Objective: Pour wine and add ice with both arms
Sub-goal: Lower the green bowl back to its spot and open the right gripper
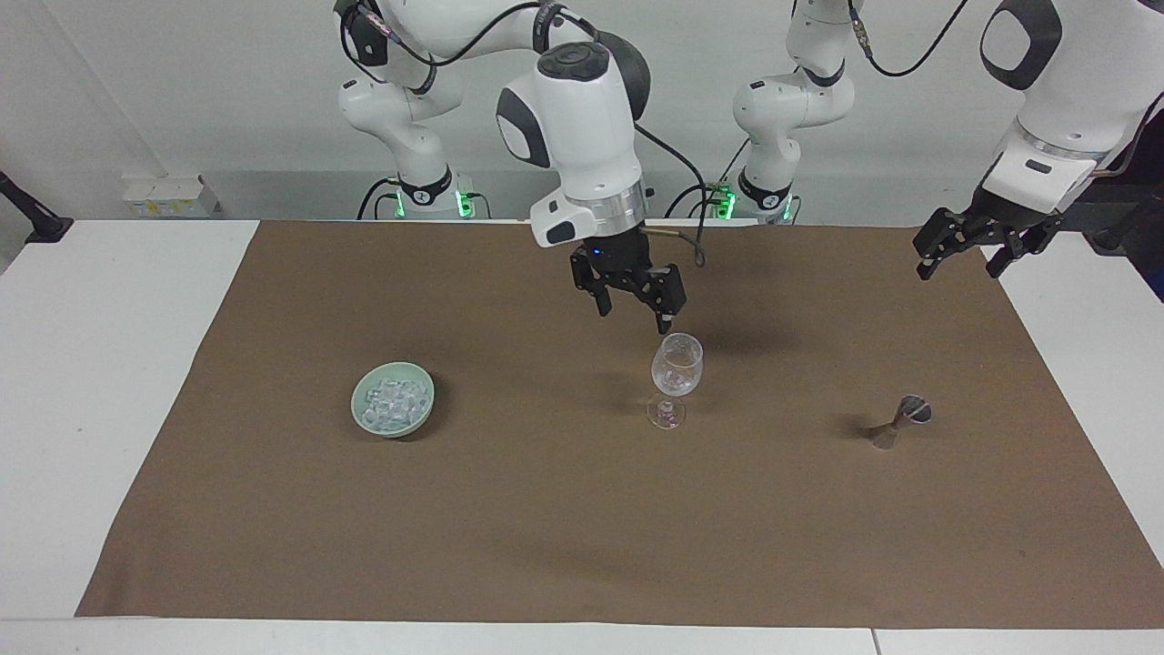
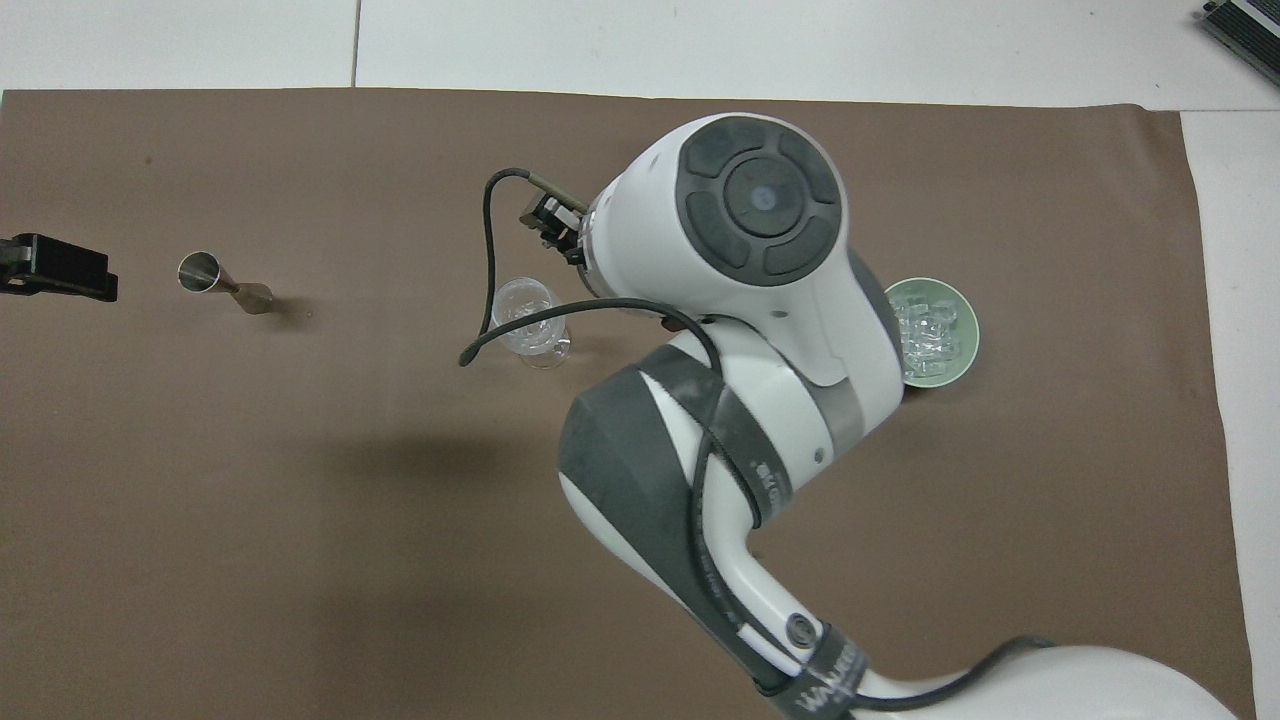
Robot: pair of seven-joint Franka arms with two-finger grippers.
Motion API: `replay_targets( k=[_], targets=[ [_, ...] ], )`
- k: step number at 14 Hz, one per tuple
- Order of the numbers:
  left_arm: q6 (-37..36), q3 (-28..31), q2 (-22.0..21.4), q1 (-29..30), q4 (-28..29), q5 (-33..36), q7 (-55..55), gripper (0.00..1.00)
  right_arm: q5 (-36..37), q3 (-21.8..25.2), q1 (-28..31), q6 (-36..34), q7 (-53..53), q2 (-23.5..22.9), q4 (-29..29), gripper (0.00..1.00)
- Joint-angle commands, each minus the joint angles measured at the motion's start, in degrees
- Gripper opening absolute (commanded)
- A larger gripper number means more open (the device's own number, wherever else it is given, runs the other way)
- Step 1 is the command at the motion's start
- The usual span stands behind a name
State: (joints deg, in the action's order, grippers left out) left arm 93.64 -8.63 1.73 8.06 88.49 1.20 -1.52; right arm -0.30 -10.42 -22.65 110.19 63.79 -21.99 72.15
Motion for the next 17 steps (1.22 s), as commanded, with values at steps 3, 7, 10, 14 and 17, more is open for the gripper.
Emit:
replay_targets(
  k=[3, 7, 10, 14, 17],
  targets=[
    [1.81, 0.02, -0.59, -0.15, 1.42, -0.4, 0.64, 1.0, 0.83, -0.31, 9.45, -7.25, -15.59, 8.26, 3.0, 1.0],
    [3.3, 0.02, -0.67, -0.41, 2.91, -0.4, 0.55, 1.0, 0.83, -0.22, 17.37, -16.74, -27.74, 13.89, 3.09, 1.0],
    [3.57, -0.07, -0.59, -0.5, 2.83, -0.4, 0.55, 1.0, 2.15, -0.13, 20.62, -21.33, -31.43, 16.18, 3.09, 1.0],
    [2.95, -0.15, -0.76, -0.59, 2.56, -0.49, 0.64, 1.0, 3.72, 3.01, 20.64, -26.52, -42.67, 18.64, 5.1, 1.0],
    [2.6, -0.16, -1.02, -0.59, 2.47, -0.49, 0.64, 1.0, 4.08, 4.79, 21.16, -25.74, -48.12, 23.73, 14.4, 1.0]
  ],
)
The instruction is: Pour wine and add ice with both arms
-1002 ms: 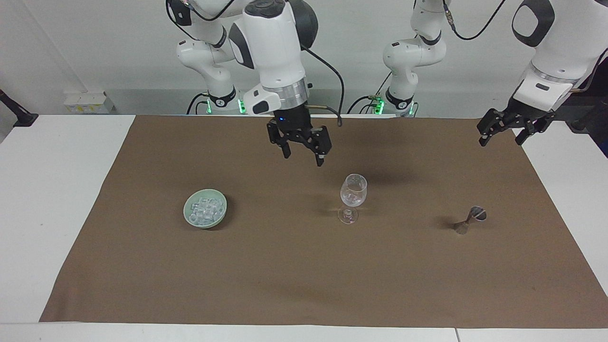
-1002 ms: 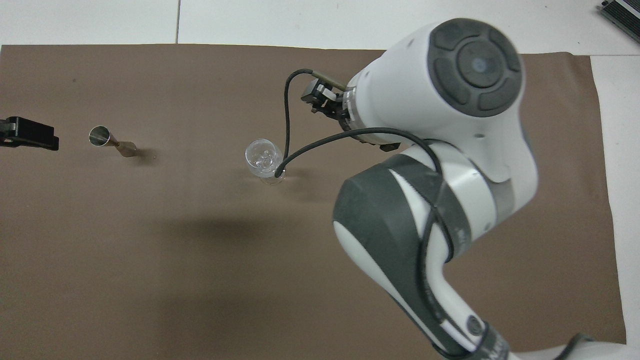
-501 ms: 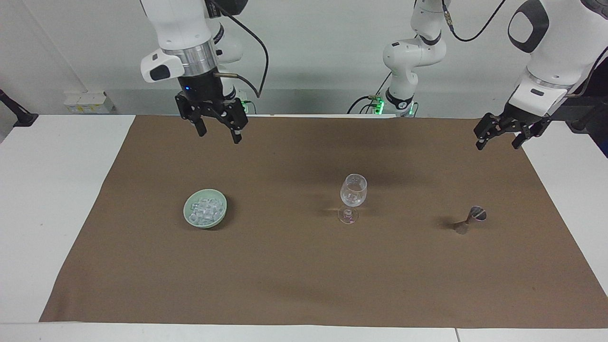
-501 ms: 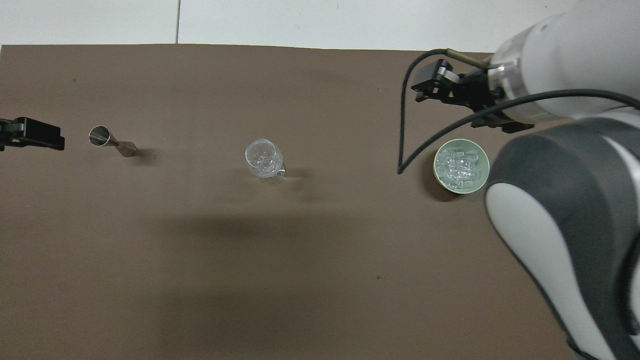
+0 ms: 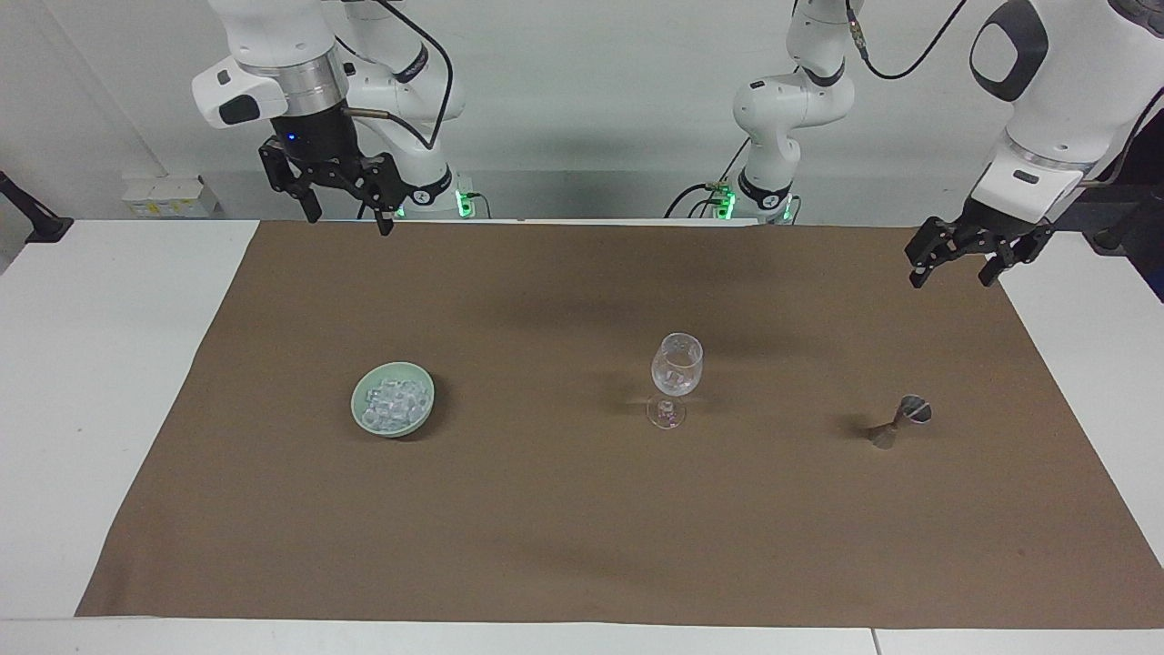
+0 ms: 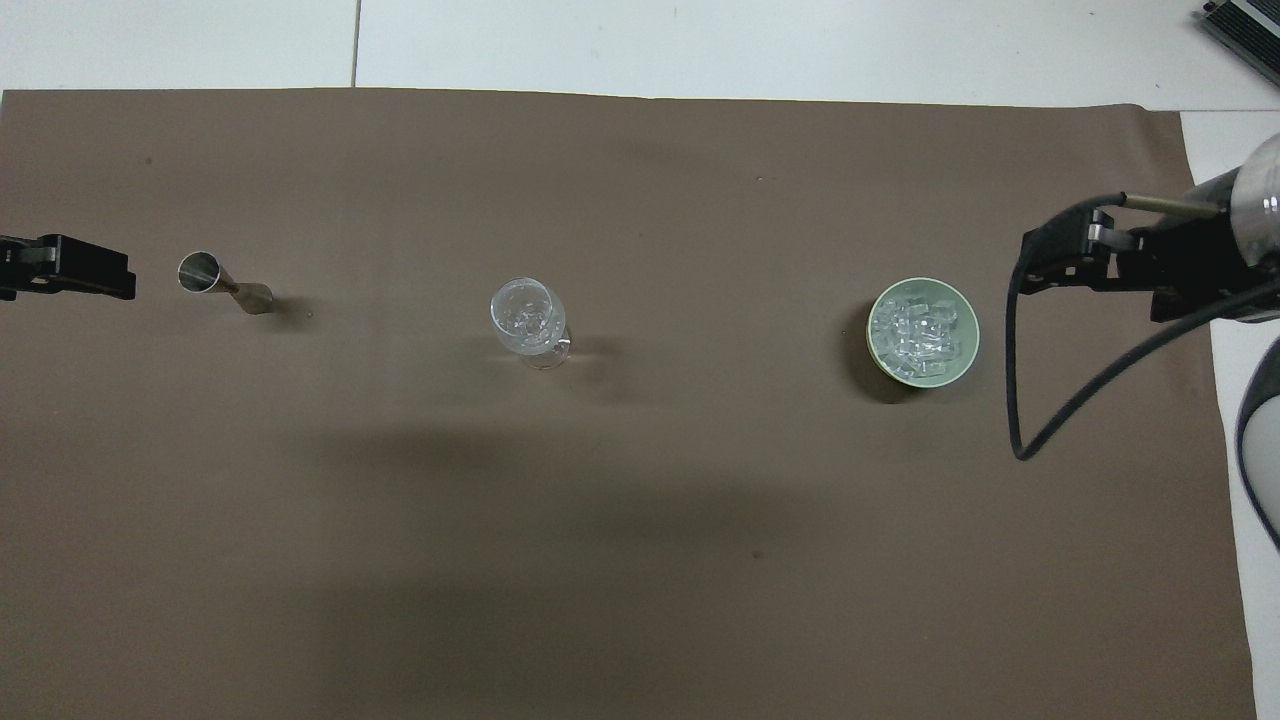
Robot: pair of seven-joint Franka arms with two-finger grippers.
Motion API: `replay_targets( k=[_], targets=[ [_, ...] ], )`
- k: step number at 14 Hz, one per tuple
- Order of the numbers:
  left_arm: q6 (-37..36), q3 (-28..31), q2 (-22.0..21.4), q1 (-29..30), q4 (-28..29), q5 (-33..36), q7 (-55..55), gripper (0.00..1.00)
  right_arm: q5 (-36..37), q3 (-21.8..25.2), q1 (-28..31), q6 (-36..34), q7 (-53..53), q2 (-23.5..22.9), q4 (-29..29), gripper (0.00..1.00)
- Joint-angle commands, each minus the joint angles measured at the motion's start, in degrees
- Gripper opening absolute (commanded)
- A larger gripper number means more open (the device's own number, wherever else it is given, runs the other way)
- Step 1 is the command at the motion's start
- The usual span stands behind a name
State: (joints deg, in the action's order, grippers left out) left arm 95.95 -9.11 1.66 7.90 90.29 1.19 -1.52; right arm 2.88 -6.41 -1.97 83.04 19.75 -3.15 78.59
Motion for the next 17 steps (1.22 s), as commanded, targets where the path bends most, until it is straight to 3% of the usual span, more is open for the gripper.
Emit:
replay_targets(
  k=[1, 4, 8, 17],
  targets=[
    [0.29, 0.32, -1.04, -0.52, 0.68, -0.49, 0.64, 1.0, 0.9, 1.22, 0.91, 1.95, -5.5, 5.87, 9.72, 1.0],
    [-0.15, 0.32, -1.22, -0.52, 0.85, -0.4, 0.64, 1.0, 0.03, 3.51, 0.82, 2.74, -8.31, 5.88, 10.18, 1.0],
    [-2.43, 0.32, -3.15, -0.52, 0.94, -0.49, 0.11, 1.0, 0.02, 3.6, 0.12, 2.83, -8.94, 5.97, 10.44, 1.0],
    [-4.2, 0.15, -3.24, -0.96, 2.61, -0.4, 0.55, 1.0, -0.42, 5.62, -2.52, 2.22, -8.32, 5.7, 10.27, 1.0]
  ],
)
